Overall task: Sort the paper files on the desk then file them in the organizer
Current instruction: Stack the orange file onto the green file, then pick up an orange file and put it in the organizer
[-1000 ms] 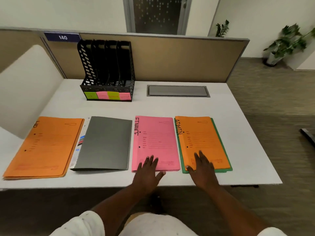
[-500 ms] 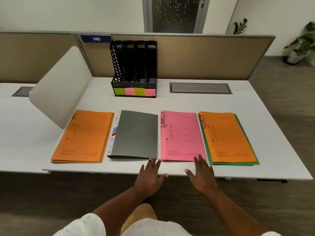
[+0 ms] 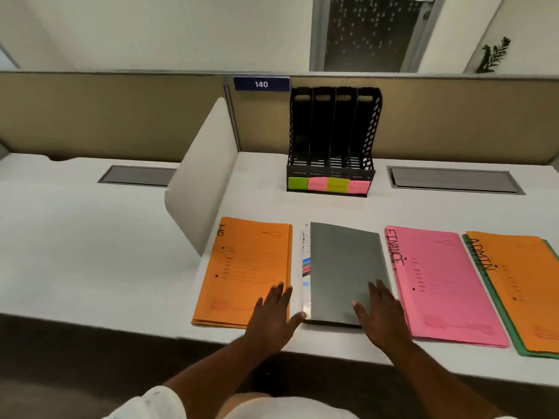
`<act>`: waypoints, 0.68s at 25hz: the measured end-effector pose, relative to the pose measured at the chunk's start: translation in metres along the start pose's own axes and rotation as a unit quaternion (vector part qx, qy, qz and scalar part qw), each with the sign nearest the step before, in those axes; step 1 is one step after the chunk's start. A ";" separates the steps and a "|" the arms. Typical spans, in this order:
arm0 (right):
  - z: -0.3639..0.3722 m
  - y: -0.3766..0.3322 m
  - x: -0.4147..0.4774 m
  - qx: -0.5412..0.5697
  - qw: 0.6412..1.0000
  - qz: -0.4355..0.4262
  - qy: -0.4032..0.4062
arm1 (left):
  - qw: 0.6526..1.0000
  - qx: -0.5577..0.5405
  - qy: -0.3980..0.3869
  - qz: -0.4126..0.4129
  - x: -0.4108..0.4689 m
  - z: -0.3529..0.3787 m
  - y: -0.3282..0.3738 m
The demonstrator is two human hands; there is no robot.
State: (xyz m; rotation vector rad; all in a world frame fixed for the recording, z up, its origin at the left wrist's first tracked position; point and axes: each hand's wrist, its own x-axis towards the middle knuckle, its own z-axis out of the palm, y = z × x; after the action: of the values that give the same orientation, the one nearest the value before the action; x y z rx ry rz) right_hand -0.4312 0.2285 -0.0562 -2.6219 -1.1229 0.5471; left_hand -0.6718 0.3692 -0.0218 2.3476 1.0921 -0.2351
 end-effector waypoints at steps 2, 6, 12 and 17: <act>0.012 -0.048 0.007 0.014 1.000 0.002 -0.002 | 1.000 0.019 -0.014 -0.009 0.007 -0.022 -0.046; 0.032 -0.123 0.008 0.045 0.998 -0.031 -0.006 | 0.999 0.029 -0.034 -0.017 0.029 -0.046 -0.100; 0.056 -0.168 0.020 0.027 0.992 -0.103 -0.068 | 0.998 -0.005 -0.030 -0.048 0.047 -0.042 -0.123; 0.070 -0.187 0.023 0.004 0.984 -0.104 -0.146 | 0.997 -0.006 -0.018 -0.076 0.047 -0.042 -0.148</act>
State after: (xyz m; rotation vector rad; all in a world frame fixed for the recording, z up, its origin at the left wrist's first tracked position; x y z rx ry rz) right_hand -0.5672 0.3767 -0.0588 -2.4302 -1.4554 0.9080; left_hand -0.7549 0.5005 -0.0622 2.2420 1.2529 -0.3238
